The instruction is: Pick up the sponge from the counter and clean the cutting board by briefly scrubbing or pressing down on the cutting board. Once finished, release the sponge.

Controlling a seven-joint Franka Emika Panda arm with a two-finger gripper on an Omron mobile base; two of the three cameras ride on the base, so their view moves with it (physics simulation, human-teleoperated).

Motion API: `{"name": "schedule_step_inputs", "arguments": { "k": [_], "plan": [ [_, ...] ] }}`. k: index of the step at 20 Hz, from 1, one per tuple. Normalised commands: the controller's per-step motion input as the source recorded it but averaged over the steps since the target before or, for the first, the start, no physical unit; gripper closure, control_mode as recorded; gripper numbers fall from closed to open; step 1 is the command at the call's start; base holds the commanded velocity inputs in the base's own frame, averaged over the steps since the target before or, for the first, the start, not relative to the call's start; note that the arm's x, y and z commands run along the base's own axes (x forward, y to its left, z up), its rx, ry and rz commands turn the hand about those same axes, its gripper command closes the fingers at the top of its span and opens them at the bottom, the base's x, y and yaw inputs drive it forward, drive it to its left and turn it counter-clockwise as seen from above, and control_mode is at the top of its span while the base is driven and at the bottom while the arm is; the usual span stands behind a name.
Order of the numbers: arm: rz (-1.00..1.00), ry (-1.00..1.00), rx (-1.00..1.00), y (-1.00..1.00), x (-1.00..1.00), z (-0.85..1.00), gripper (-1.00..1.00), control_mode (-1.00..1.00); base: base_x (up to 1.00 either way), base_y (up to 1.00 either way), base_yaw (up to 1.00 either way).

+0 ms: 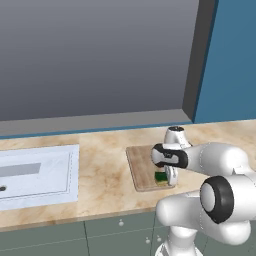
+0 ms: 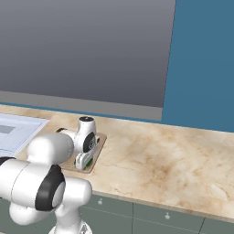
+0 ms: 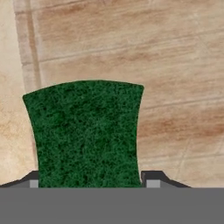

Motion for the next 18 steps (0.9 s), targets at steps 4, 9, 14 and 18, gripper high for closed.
{"name": "schedule_step_inputs", "arguments": {
  "k": [4,9,14,18],
  "plan": [
    [0.0,0.21,0.0,-0.27,0.45,-0.17,1.0,-1.0,0.0,0.0,0.0],
    [0.0,0.0,0.0,-0.22,0.08,-0.41,1.0,-1.0,0.0,0.0,0.0],
    [0.0,-0.15,0.0,-0.16,0.02,-0.5,1.0,-1.0,0.0,0.0,0.0],
    [0.0,-0.25,0.0,-0.14,0.11,-0.45,1.0,-1.0,0.0,0.0,0.0]
  ]
}}
